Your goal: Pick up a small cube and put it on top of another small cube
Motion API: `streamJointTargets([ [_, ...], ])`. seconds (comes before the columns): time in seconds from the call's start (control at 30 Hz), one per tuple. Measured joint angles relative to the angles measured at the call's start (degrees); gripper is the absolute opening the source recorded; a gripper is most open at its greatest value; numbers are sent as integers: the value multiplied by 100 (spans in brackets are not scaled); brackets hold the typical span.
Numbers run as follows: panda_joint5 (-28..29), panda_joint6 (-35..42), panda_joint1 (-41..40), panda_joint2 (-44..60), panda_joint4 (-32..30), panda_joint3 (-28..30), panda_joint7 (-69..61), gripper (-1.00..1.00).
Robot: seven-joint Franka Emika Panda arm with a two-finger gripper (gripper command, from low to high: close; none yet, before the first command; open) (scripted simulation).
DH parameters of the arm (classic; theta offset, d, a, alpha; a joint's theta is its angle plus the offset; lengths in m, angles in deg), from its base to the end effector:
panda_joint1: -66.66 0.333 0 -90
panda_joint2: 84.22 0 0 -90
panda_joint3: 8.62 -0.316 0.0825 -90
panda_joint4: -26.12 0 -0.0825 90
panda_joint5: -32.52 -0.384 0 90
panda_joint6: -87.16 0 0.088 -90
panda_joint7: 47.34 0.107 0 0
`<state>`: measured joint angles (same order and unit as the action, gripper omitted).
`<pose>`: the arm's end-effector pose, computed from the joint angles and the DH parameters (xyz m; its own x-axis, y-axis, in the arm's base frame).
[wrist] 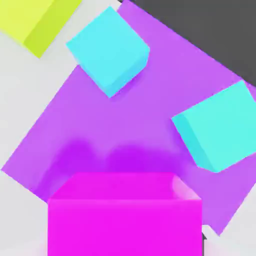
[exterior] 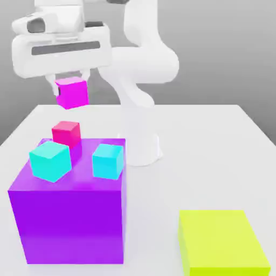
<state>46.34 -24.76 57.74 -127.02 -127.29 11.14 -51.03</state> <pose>0.2844 -0.1709 0.4432 0.9669 -0.2553 0.0042 -0.2552 -0.9669 -0.0078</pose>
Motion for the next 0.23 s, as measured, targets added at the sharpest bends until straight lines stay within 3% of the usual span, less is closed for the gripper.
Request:
streamJointTargets([
  [0.1, 144, -642, -114, 210, -464, 132, 17, -100],
  [0.13, 167, -778, -129, 256, -557, 158, 17, 100],
  [0.23, 167, -778, -129, 256, -557, 158, 17, 100],
])
